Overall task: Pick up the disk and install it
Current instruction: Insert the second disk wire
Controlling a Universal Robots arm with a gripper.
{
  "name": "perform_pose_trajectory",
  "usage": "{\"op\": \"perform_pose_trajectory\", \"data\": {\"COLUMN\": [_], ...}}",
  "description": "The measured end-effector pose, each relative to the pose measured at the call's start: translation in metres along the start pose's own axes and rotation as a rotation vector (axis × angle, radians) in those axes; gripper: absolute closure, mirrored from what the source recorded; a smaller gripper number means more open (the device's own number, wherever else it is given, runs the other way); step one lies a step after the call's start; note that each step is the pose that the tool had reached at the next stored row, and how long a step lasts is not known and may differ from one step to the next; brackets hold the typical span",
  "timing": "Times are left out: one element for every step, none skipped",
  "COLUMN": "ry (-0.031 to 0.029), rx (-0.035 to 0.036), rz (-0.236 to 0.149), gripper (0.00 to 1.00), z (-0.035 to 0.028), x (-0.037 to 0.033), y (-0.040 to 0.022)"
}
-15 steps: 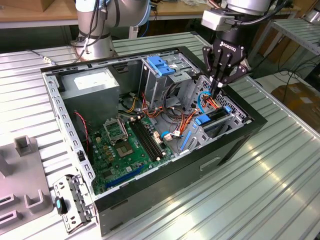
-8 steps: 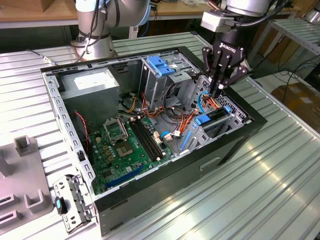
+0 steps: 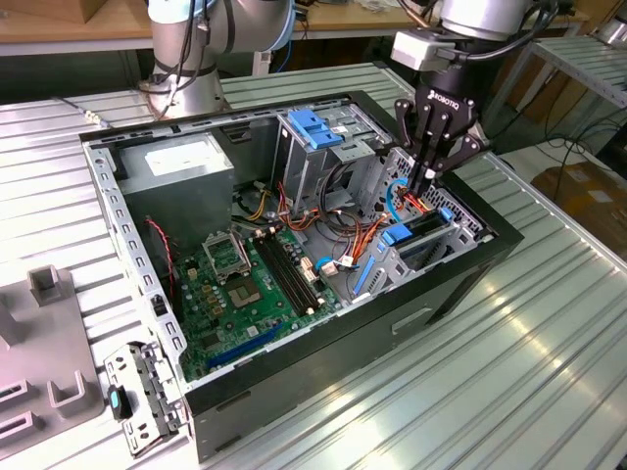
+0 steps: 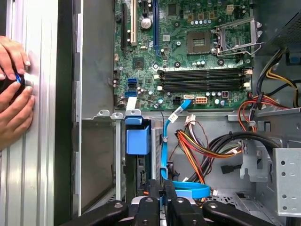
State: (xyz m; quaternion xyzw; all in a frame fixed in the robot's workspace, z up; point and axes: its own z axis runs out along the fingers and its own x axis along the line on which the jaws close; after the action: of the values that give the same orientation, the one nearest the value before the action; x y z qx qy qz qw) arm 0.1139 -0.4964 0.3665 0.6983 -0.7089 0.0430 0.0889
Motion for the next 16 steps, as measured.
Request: {"op": "perform_pose_trajectory", "data": {"ry": [-0.0109, -0.0287, -0.0405, -0.0406, -0.0409, -0.0409, -0.0408, -0.0408, -0.0409, -0.0409, -0.0412, -0.0418, -0.0420, -0.0425, -0.0427, -0.0427], "rx": [-0.0001, -0.0002, -0.0004, -0.0004, -0.0004, -0.0004, -0.0003, -0.0003, -0.0004, -0.0004, -0.0004, -0.0003, -0.0004, -0.0004, -0.0004, -0.0004], "rz": [-0.001, -0.002, -0.003, -0.003, -0.003, -0.003, -0.003, -0.003, -0.003, -0.003, -0.003, -0.003, -0.003, -0.003, -0.003, -0.003], "gripper": [0.84, 0.84, 0.84, 0.84, 0.84, 0.84, 0.84, 0.84, 0.84, 0.84, 0.84, 0.84, 0.84, 0.84, 0.84, 0.84], "z": [0.0002, 0.0004, 0.0010, 0.0013, 0.0015, 0.0015, 0.0015, 0.0015, 0.0016, 0.0015, 0.0016, 0.0015, 0.0015, 0.0015, 0.0016, 0.0016], "x": [0.0007, 0.0021, 0.0048, 0.0065, 0.0074, 0.0073, 0.0074, 0.0075, 0.0075, 0.0075, 0.0075, 0.0075, 0.0075, 0.0075, 0.0075, 0.0075], "y": [0.0000, -0.0001, -0.0001, -0.0001, -0.0001, -0.0001, -0.0002, -0.0002, -0.0002, -0.0001, -0.0001, -0.0001, -0.0001, -0.0001, 0.0000, 0.0000]}}
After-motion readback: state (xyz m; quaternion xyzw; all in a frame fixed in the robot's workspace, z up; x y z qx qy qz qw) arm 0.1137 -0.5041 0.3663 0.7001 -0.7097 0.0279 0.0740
